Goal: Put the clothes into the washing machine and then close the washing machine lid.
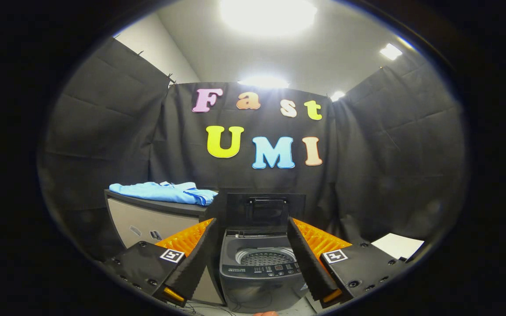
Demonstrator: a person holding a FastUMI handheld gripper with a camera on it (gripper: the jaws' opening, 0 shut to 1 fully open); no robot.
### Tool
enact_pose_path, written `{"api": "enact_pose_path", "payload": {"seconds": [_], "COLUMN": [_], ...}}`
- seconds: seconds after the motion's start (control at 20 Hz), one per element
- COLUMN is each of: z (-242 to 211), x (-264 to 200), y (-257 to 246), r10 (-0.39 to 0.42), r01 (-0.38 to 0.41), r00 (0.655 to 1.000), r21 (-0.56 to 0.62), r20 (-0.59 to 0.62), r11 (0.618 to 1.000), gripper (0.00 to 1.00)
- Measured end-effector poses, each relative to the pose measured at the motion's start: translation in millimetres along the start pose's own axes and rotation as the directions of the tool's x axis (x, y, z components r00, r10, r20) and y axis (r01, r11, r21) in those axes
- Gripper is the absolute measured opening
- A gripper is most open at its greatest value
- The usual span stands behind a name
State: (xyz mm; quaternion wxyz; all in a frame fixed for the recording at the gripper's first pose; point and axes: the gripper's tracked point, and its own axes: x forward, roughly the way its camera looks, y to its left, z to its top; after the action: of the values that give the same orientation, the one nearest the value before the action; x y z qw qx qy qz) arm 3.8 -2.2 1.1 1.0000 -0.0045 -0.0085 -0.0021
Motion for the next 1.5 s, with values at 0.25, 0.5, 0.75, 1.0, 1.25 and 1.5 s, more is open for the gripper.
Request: {"api": "enact_pose_path", "payload": {"seconds": [0.25,0.5,0.75,1.0,1.25,1.5], "z": [-3.4,-2.3,3.4,15.3,33.5,67.8], "x": [1.2,1.9,3.0,6.9,24.6,47.4], "y": [-1.2,-7.0,-6.0,-7.8,5.1,29.5], "r10": [-0.004,-0.010,-0.005,0.002,0.079,0.159], "r01": [0.004,0.010,0.005,-0.002,-0.079,-0.159], "r00": [1.000,1.000,1.000,1.000,0.997,0.987], "r21": [-0.010,-0.009,-0.022,-0.014,-0.029,-0.049], "r20": [-0.005,-0.003,0.012,0.020,-0.014,-0.004], "r11": [1.000,1.000,1.000,1.000,0.996,0.986], "gripper": [0.98,0.98,0.98,0.98,0.98,0.98]}}
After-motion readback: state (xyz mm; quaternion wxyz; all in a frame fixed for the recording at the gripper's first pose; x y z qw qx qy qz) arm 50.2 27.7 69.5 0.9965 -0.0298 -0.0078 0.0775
